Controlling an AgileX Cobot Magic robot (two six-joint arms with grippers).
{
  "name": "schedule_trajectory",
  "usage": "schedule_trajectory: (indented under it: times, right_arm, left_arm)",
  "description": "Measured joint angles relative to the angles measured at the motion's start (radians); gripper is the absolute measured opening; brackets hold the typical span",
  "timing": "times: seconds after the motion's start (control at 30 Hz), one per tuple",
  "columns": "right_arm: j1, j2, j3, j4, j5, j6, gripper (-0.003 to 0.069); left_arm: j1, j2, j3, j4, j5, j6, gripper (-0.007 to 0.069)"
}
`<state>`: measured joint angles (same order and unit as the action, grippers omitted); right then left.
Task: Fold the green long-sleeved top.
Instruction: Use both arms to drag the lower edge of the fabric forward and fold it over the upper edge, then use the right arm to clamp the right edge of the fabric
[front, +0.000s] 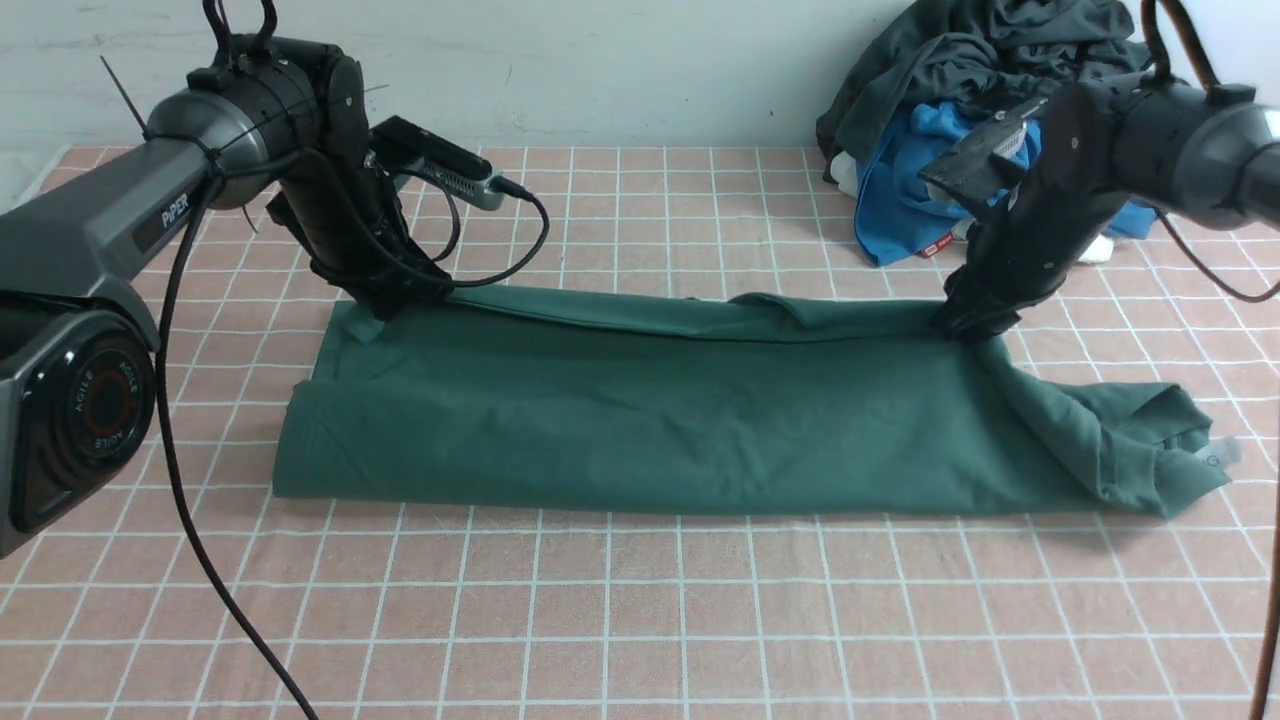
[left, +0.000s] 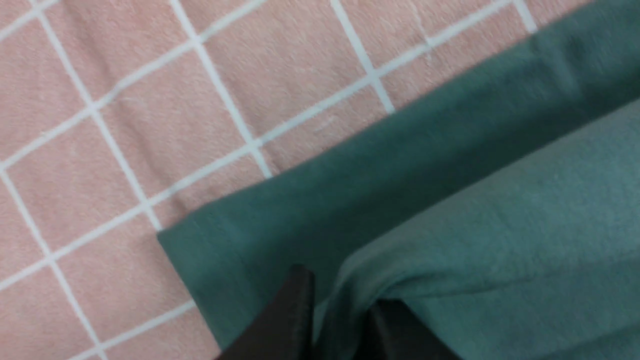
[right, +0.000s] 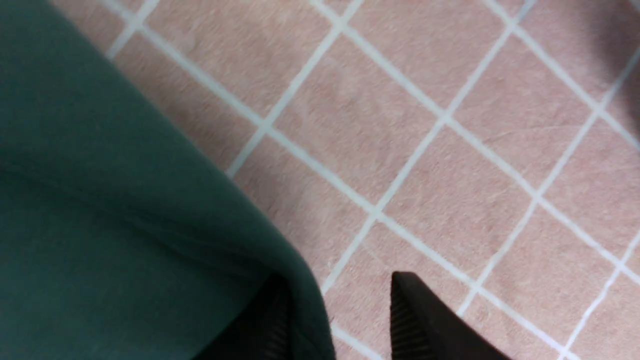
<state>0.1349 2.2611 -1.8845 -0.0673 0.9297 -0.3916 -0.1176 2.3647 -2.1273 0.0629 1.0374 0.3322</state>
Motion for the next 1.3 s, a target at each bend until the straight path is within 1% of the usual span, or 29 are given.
schedule_trajectory:
  times: [0.03,0.1,0.23,0.27,0.3,0.37,0.47,0.57,0.63,0.67,0.73,0.83,0.87,0.9,0.97,1.0,1.03,1.07,1.13,1.17,1.2,1.23,1.3]
  right_arm:
    - [0.000,0.000,0.000,-0.020,-0.026,0.064,0.0313]
    - [0.000,0.000,-0.006,-0.057,-0.057,0.151,0.0343]
    - [-0.001,0.000,-0.035,-0.177,-0.051,0.322,0.0359]
    - [-0.002,0.000,-0.038,-0.182,-0.047,0.335,0.0359]
    - [-0.005,-0.005,-0.058,-0.217,-0.014,0.372,0.0360]
    - [-0.007,-0.018,-0.086,-0.229,0.037,0.381,0.0360]
    - [-0.008,-0.064,-0.110,-0.223,0.121,0.355,0.0360]
    - [-0.008,-0.109,-0.117,-0.173,0.209,0.300,0.0360]
    - [-0.008,-0.131,-0.115,-0.093,0.276,0.246,0.0360]
    - [-0.008,-0.136,-0.107,-0.016,0.291,0.213,0.0360]
    - [-0.008,-0.143,-0.072,0.085,0.294,0.175,0.0356]
    - [0.002,-0.145,0.032,0.229,0.300,0.113,0.0336]
    - [0.003,-0.145,0.046,0.238,0.300,0.108,0.0335]
    - [0.009,-0.144,0.105,0.252,0.300,0.091,0.0319]
    - [0.011,-0.143,0.169,0.224,0.300,0.087,0.0299]
    - [0.011,-0.143,0.169,0.224,0.300,0.088,0.0297]
    - [0.004,-0.143,0.208,0.171,0.300,0.100,0.0282]
    - [-0.007,-0.143,0.225,0.137,0.300,0.116,0.0274]
    - [-0.036,-0.143,0.245,0.067,0.299,0.147,0.0264]
    - [-0.045,-0.143,0.246,0.061,0.299,0.154,0.0263]
    - [-0.089,-0.143,0.249,0.011,0.292,0.190,0.0258]
    - [-0.094,-0.143,0.249,0.007,0.290,0.194,0.0258]
    - [-0.170,-0.143,0.249,-0.028,0.253,0.244,0.0258]
  left_arm:
    - [0.005,0.000,-0.002,0.002,-0.010,-0.015,0.0195]
    - [0.012,0.000,-0.002,0.012,-0.021,-0.046,0.0270]
    - [0.030,0.000,-0.002,0.069,-0.021,-0.153,0.0424]
    - [0.032,0.000,-0.002,0.076,-0.020,-0.159,0.0437]
    - [0.037,0.000,-0.002,0.104,-0.014,-0.199,0.0482]
    - [0.042,0.000,-0.004,0.130,0.004,-0.227,0.0512]
    - [0.042,-0.002,-0.004,0.124,0.050,-0.240,0.0520]
    - [0.032,-0.012,-0.004,0.076,0.096,-0.243,0.0493]
    - [0.015,-0.023,-0.005,0.022,0.128,-0.220,0.0444]
    - [0.001,-0.028,-0.006,-0.012,0.148,-0.195,0.0399]
    - [-0.023,-0.032,-0.007,-0.057,0.161,-0.158,0.0348]
    - [-0.069,-0.032,-0.008,-0.133,0.173,-0.098,0.0213]
    - [-0.072,-0.032,-0.008,-0.138,0.174,-0.095,0.0197]
    - [-0.086,-0.032,-0.008,-0.162,0.178,-0.076,0.0139]
    - [-0.095,-0.032,-0.008,-0.180,0.184,-0.060,0.0062]
    - [-0.096,-0.032,-0.008,-0.182,0.186,-0.058,0.0056]
    - [-0.097,-0.032,-0.008,-0.183,0.191,-0.048,0.0021]
    - [-0.097,-0.032,-0.008,-0.183,0.191,-0.042,0.0009]
    - [-0.097,-0.032,-0.008,-0.183,0.192,-0.038,-0.0001]
    - [-0.097,-0.032,-0.008,-0.183,0.192,-0.038,-0.0001]
    - [-0.097,-0.032,-0.008,-0.183,0.192,-0.037,-0.0003]
    - [-0.097,-0.032,-0.008,-0.183,0.192,-0.037,-0.0003]
    - [-0.095,-0.032,-0.008,-0.183,0.192,-0.036,-0.0003]
